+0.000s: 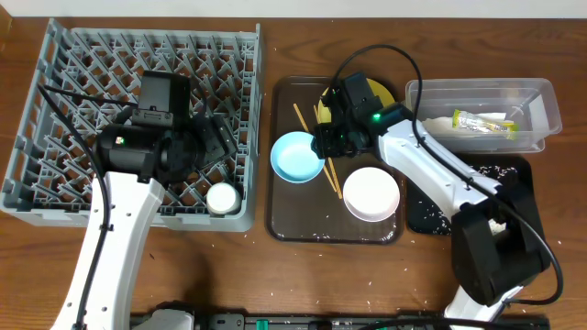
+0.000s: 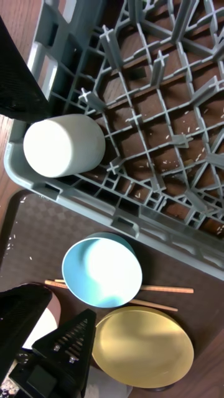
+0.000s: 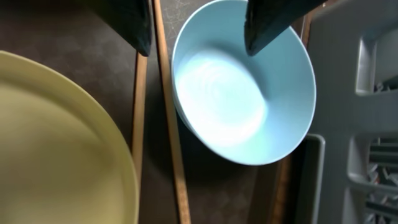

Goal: Sort waste into correct bins and load items into the dishwasher
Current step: 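Reach the left gripper toward the light-blue bowl on the tray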

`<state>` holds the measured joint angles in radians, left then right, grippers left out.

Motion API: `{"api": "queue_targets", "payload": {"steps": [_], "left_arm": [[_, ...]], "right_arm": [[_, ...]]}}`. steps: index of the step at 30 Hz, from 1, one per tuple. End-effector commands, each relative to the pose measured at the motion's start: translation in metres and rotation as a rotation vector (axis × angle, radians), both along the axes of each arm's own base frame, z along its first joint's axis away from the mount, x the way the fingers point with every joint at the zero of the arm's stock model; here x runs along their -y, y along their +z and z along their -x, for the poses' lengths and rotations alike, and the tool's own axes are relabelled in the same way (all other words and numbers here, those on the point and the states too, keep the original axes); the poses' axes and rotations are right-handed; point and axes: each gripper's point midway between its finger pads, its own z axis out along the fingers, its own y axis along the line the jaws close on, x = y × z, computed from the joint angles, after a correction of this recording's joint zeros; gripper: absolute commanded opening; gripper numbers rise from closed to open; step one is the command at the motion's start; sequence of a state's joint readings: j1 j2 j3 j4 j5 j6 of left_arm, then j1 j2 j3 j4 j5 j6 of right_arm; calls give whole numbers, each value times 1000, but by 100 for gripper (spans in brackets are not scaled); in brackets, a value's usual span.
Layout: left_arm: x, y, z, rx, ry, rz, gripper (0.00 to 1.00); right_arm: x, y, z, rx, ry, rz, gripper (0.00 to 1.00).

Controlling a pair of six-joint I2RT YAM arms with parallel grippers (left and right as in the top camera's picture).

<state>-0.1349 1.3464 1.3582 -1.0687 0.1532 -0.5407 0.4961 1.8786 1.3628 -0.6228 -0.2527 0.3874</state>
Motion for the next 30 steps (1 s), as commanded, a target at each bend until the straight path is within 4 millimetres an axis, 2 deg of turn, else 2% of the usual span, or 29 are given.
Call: {"api": "queue_targets", "payload": {"steps": [1, 4, 7, 12, 18, 21, 24, 27, 30], "left_arm": [[-1, 5, -3, 19, -14, -19, 83], [6, 5, -3, 27, -38, -17, 83], [23, 2, -7, 50, -87, -14, 83], [64, -10, -16, 57, -176, 1, 77], [127, -52, -32, -11, -227, 30, 76], [153, -73, -36, -60, -267, 16, 76], [168, -101, -36, -146, -276, -14, 76], [166, -128, -32, -237, -208, -30, 67], [161, -146, -27, -302, -151, -51, 64]], "right_arm": [[-4, -3, -1, 1, -12, 12, 41], [0, 4, -6, 13, -26, 4, 43], [14, 24, -17, 42, -65, -11, 46], [60, 79, -38, 129, -167, -42, 59], [119, 129, -43, 220, -297, -67, 67], [133, 138, -40, 228, -328, -66, 68], [140, 136, -35, 212, -338, -51, 70], [148, 130, -32, 195, -359, -8, 71], [154, 127, -30, 188, -375, 26, 72]]}}
